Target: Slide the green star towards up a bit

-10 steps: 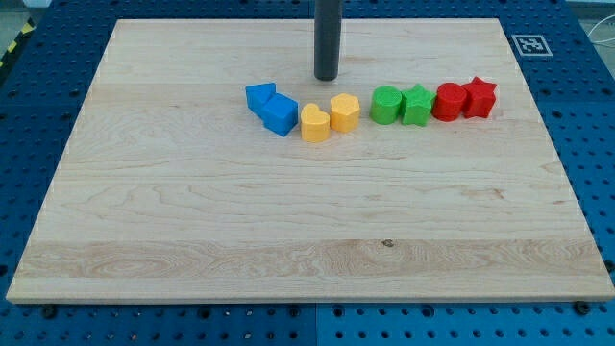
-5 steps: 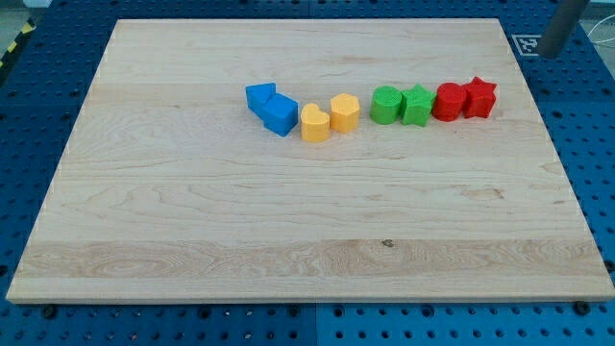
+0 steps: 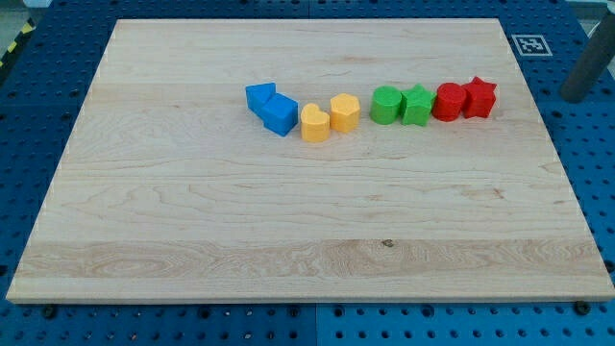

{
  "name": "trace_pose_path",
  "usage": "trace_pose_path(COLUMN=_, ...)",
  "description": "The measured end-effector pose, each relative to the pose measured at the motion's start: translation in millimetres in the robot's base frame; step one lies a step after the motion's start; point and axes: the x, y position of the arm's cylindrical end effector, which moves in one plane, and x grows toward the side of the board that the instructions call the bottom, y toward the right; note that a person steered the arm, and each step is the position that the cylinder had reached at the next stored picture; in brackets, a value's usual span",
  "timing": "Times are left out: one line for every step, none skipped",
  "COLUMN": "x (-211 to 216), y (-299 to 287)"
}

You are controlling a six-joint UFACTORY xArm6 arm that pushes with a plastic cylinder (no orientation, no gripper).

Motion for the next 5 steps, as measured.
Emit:
trace_pose_path(x=33, y=0)
trace_pose_path(x=72, y=-6)
trace_pose_path(x=89, y=-35)
trace_pose_path(x=101, y=-85)
trace_pose_path(x=112, y=-140)
